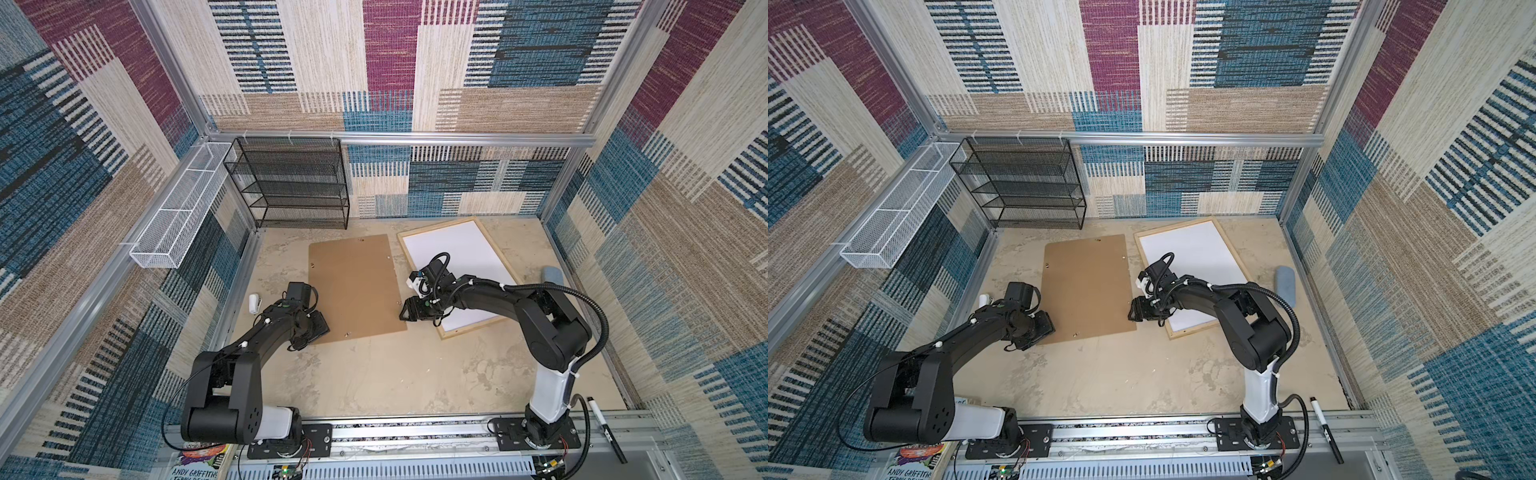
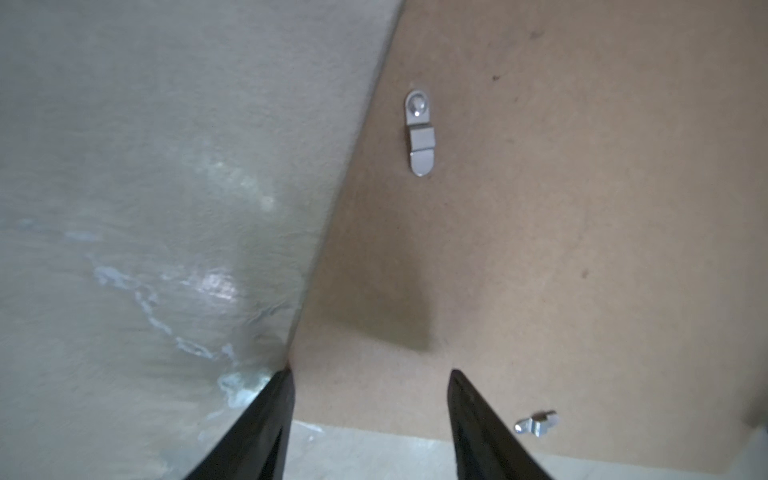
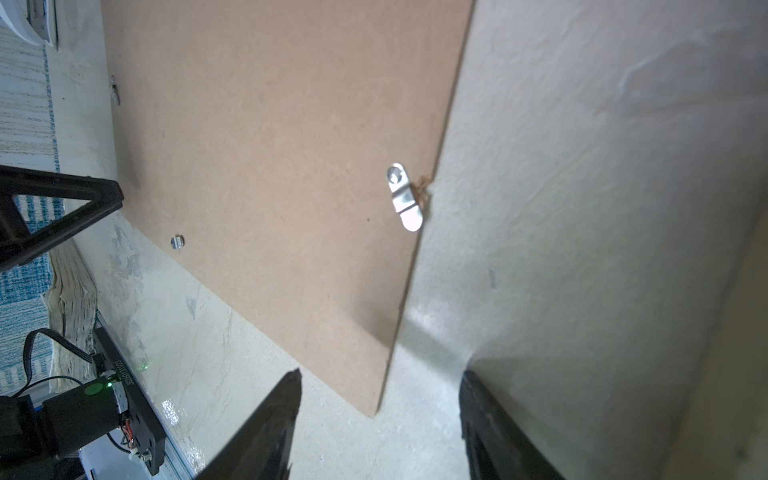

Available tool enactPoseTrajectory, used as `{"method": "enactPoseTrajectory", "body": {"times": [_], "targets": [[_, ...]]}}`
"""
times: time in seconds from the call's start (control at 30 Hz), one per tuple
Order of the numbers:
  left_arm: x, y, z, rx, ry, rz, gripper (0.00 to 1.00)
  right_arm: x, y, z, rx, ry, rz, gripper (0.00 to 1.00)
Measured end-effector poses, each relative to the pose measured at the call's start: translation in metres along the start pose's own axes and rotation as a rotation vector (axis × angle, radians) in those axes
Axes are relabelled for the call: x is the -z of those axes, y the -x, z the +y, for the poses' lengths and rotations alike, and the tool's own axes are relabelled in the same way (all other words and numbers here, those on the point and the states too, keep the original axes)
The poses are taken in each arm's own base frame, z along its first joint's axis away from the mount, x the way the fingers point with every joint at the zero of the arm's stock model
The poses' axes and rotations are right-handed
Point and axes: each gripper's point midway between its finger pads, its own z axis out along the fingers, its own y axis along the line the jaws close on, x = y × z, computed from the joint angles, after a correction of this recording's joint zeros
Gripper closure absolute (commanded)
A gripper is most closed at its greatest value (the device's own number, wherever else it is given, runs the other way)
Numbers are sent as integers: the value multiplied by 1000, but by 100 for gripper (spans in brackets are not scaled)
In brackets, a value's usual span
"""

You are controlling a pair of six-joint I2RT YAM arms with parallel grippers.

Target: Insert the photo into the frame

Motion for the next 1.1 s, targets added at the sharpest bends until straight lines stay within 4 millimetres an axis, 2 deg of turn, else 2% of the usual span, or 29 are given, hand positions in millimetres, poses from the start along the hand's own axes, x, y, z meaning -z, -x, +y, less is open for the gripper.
{"method": "enactPoseTrajectory", "body": {"times": [0.33, 0.53, 0.73, 0.93, 1.1], "targets": [[-5, 5, -33, -38, -179, -4, 41, 5, 6, -11, 5, -48, 6, 37], [3, 0, -24, -36, -137, -9, 40, 11, 19, -25, -9, -86, -16, 37], [8, 9, -13, -27, -72, -51, 39, 7, 31, -29, -3, -96, -26, 37], [1, 18, -14, -25, -46, -47, 40, 6, 34, -30, 2, -93, -27, 37], [-5, 18, -17, -34, -51, -20, 40, 5, 33, -29, 5, -78, -24, 37]]}}
